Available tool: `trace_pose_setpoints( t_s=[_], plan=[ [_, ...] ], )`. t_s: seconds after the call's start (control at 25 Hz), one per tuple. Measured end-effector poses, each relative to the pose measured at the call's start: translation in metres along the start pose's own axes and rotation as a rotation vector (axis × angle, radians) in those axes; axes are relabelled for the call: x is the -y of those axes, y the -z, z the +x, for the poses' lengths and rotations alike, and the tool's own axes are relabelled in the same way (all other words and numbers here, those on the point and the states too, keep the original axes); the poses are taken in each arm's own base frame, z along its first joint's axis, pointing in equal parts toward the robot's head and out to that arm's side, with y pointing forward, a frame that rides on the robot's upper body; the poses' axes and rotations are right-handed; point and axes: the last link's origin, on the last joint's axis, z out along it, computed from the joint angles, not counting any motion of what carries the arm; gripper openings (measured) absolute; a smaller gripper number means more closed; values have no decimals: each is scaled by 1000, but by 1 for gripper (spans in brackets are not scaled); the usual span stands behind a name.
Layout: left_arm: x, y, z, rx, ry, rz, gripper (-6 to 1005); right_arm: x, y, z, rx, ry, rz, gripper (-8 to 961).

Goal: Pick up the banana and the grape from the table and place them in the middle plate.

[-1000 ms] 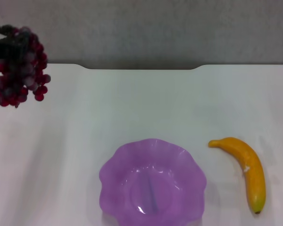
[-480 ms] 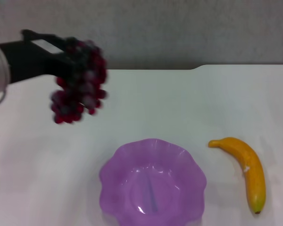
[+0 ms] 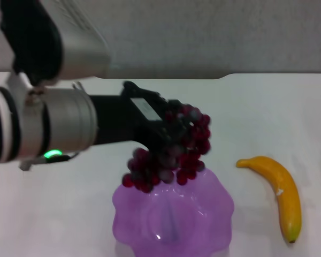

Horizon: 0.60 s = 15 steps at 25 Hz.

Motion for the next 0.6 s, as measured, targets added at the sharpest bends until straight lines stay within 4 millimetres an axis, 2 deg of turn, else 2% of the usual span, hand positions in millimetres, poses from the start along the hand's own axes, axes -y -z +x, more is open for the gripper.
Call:
trace_pose_setpoints(
  t_s=[0.08, 0.28, 0.52, 0.6],
  plan=[
    [-3, -3, 0, 4, -6, -13, 280, -1, 0, 0, 0, 1, -2, 561],
    [-22, -30, -8, 42, -41, -100, 277, -1, -1, 0, 0, 2, -4, 561],
    [-30, -65, -32, 158, -53, -172, 275, -2, -1, -1, 0, 3, -7, 561],
    [-30, -70, -36, 171, -47, -177, 275, -3, -2, -1, -1, 4, -8, 561]
  ],
)
